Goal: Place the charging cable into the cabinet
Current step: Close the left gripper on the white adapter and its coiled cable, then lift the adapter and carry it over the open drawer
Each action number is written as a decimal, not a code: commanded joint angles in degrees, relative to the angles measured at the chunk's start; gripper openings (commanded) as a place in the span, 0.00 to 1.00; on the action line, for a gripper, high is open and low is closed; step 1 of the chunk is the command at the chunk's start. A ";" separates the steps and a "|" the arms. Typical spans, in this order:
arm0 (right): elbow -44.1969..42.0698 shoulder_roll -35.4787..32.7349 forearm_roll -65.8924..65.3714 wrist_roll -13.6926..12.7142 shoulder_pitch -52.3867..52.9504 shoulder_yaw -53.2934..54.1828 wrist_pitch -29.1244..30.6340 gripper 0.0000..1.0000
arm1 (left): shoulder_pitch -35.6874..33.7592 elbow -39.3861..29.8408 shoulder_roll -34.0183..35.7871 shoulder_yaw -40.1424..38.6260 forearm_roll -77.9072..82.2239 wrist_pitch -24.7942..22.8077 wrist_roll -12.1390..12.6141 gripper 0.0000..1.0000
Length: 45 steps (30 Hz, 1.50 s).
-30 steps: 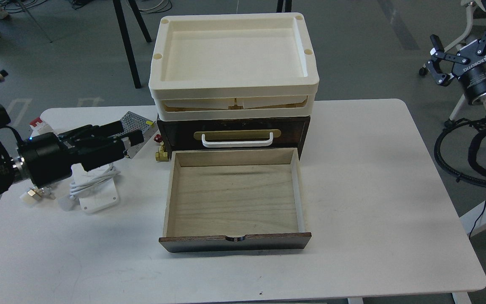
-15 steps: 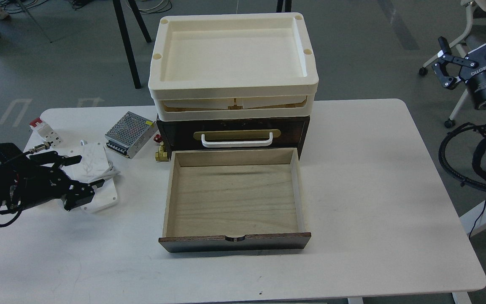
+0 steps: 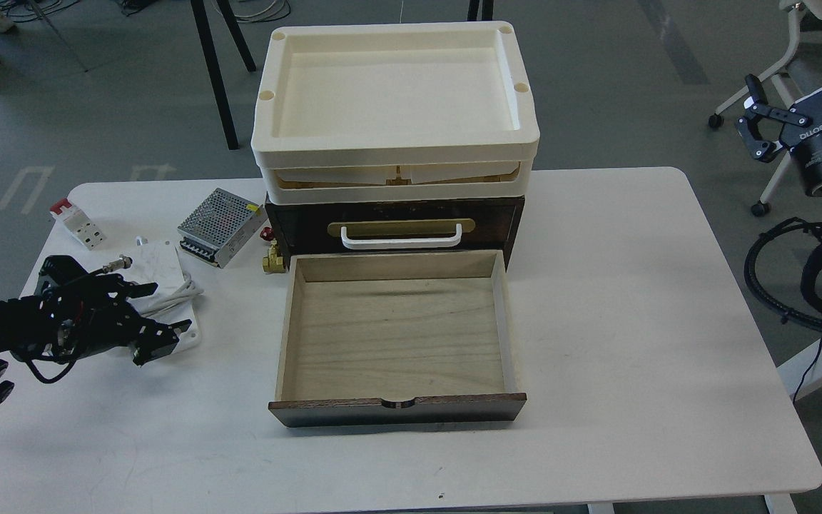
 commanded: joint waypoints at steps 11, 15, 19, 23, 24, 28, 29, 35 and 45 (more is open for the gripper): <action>0.03 0.01 0.00 0.00 -1.95 1.98 0.00 1.00 | -0.49 4.23 -0.59 1.07 0.00 0.27 0.00 0.13; 0.03 0.01 0.00 0.00 -2.48 2.95 0.00 1.00 | -1.72 5.83 -2.17 1.24 0.00 1.85 0.00 0.05; -0.06 -0.34 0.00 0.00 -2.83 3.22 0.00 1.00 | -2.60 5.30 -1.82 1.24 0.00 2.20 0.00 0.00; -0.23 -0.87 0.00 0.00 -3.44 3.57 0.00 1.00 | -2.77 4.69 -1.03 1.16 0.00 2.38 0.00 0.00; -0.23 -0.87 0.00 0.00 -3.79 3.83 0.00 1.00 | -2.86 3.90 -0.34 1.07 0.00 2.64 0.00 0.00; -0.32 -0.95 0.00 0.00 -4.68 4.97 0.00 1.00 | -3.13 -8.02 7.73 0.98 -4.31 1.68 0.00 0.00; -0.23 -0.87 0.00 0.00 -4.85 5.15 0.00 1.00 | -3.13 -11.54 10.11 0.98 -5.55 1.33 0.00 0.00; -0.23 -0.87 0.00 0.00 -5.20 5.50 0.00 1.00 | -3.30 -29.92 25.75 -0.34 -7.76 -0.96 0.00 0.00; -0.41 -1.48 0.00 0.00 -5.38 6.29 -0.93 1.00 | -1.11 -60.69 40.02 1.07 -19.18 1.59 0.00 0.00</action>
